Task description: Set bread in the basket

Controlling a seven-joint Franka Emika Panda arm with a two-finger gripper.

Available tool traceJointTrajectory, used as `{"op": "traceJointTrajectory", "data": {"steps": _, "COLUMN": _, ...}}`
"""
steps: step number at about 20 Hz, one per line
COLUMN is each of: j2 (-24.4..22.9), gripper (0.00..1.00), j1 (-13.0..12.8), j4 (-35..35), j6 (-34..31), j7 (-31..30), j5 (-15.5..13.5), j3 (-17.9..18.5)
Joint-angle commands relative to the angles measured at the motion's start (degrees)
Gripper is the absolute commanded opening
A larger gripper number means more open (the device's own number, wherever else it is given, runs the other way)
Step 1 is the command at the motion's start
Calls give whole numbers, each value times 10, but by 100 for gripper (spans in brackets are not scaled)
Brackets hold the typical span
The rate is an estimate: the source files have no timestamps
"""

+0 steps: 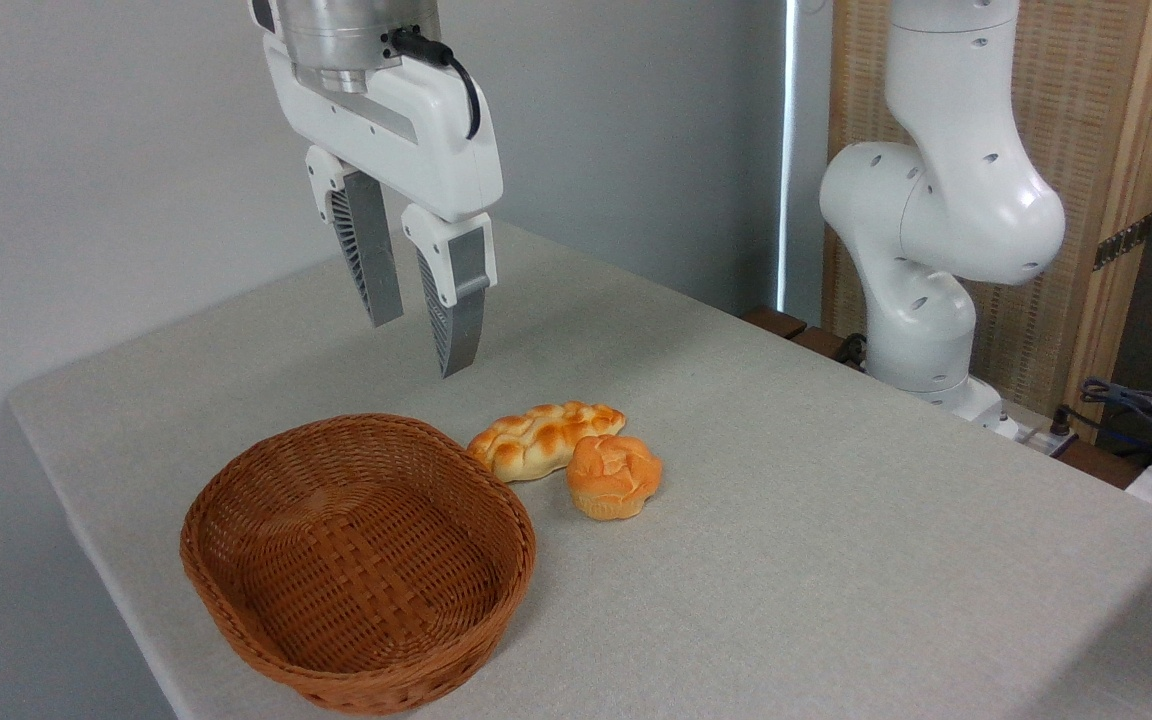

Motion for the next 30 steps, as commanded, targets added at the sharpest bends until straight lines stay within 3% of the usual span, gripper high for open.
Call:
{"op": "traceJointTrajectory", "data": {"steps": 1, "j2": -7, "gripper": 100, "j1": -1, "j4": -9, "j6": 1, "j7": 10, "j5": -10, "j3": 3}}
{"op": "traceJointTrajectory", "data": {"steps": 11, "j2": -24, "gripper": 100, "j1": -1, "j4": -37, "j6": 5, "j7": 10, "j5": -10, "j3": 0}}
{"op": "traceJointTrajectory", "data": {"steps": 17, "j2": -107, "gripper": 100, "j1": -1, "j4": -173, "j6": 94, "j7": 13, "j5": -12, "j3": -10}}
{"op": "traceJointTrajectory", "data": {"steps": 21, "j2": -131, "gripper": 100, "j1": -2, "j4": -225, "j6": 123, "j7": 16, "j5": -12, "j3": -40}}
{"op": "traceJointTrajectory", "data": {"steps": 30, "j2": -133, "gripper": 100, "j1": -1, "j4": -278, "j6": 142, "j7": 13, "j5": -12, "j3": -110}}
